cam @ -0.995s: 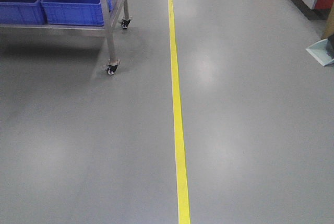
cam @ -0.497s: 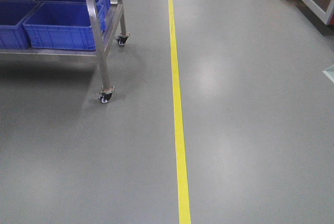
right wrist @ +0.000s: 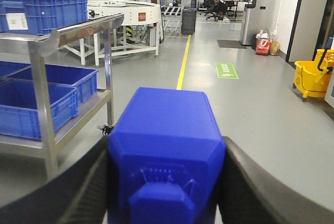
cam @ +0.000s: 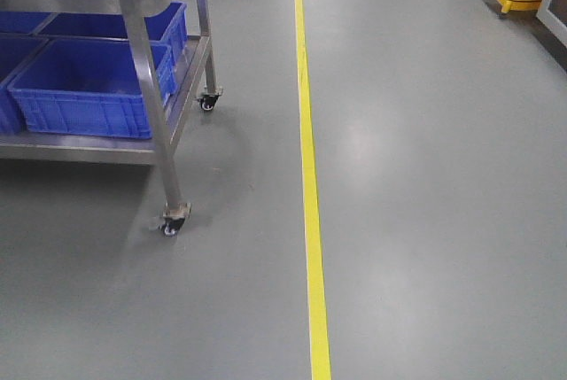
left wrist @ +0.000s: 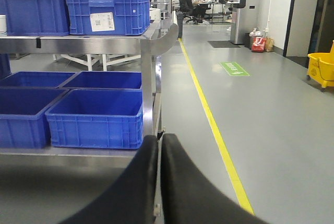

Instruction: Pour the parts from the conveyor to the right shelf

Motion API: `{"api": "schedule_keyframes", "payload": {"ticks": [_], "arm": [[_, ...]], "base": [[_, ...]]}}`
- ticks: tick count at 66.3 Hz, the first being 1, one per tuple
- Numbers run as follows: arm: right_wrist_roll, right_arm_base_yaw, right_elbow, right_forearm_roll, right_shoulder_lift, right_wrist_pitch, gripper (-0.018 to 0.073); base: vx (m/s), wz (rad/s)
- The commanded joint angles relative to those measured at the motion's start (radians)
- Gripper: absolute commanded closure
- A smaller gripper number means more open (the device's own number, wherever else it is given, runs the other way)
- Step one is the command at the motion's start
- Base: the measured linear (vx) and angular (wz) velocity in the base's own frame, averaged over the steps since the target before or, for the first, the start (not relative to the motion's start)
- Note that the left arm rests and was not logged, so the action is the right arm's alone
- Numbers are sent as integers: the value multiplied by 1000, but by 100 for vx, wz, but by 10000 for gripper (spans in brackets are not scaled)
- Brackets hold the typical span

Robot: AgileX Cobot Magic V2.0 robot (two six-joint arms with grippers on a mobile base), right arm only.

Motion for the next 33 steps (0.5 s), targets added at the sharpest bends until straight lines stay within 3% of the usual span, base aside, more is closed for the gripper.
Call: {"api": "schedule_keyframes", "payload": {"ticks": [1,33], "arm": [[-9,-4,-27,4,11,-78,564],[-9,-4,-27,4,11,-79,564]], "base": [[60,3],[53,8]]}}
